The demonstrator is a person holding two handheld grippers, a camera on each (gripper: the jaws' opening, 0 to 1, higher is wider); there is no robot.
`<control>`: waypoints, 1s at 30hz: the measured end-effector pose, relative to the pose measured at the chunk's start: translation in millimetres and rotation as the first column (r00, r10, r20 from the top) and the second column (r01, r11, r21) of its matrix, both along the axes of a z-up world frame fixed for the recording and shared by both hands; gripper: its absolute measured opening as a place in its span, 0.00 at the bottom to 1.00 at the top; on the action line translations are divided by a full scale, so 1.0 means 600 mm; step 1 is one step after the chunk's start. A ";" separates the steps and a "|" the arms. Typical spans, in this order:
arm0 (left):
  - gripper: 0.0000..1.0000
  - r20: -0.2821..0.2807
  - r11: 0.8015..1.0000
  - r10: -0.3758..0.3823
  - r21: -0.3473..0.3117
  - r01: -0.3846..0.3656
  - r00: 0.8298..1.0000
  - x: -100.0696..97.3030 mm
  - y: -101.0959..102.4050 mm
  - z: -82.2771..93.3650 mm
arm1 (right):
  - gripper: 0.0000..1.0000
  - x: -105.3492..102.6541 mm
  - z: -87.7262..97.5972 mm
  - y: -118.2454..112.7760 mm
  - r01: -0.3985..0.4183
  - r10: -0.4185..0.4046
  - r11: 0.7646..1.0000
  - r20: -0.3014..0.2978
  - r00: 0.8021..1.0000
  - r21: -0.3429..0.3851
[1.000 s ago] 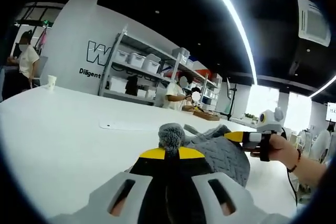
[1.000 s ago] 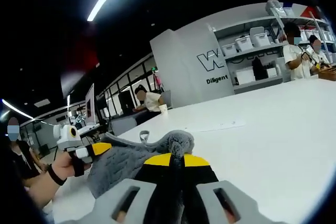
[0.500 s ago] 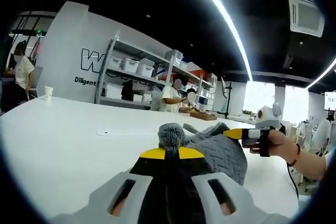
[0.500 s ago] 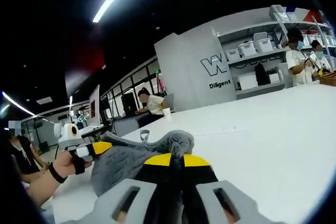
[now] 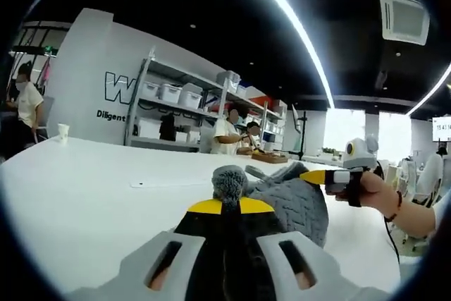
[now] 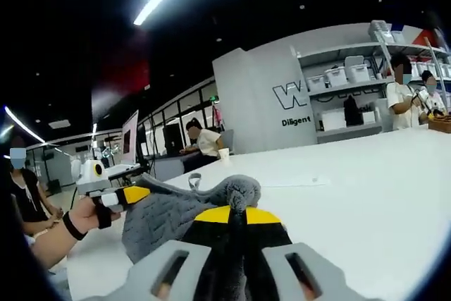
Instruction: Open the folded towel by lifting each exposed corner and separating the folded layers until the towel lies flat within the target outline without major curled edges
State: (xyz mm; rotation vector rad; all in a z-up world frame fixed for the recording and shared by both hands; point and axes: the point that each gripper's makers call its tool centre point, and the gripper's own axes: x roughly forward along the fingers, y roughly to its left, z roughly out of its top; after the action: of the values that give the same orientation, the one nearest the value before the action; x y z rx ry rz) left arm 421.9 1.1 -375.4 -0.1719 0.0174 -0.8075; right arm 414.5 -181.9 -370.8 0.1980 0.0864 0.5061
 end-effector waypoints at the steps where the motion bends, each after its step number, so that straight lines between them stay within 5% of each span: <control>1: 0.02 0.010 1.000 0.001 0.017 -0.001 1.000 0.000 0.000 0.000 | 0.00 -0.001 -0.001 0.001 0.000 0.000 1.000 -0.001 1.000 -0.003; 30: 0.03 0.071 0.999 -0.046 0.004 0.046 0.996 -0.057 0.007 0.005 | 0.00 -0.081 -0.004 0.022 -0.032 0.033 0.999 0.064 0.997 -0.012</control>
State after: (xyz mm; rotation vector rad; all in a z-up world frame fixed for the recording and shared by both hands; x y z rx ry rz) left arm 387.4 5.4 -372.4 -0.1408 -0.0453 -0.8595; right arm 366.1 -169.0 -373.1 0.1701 0.0293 0.5436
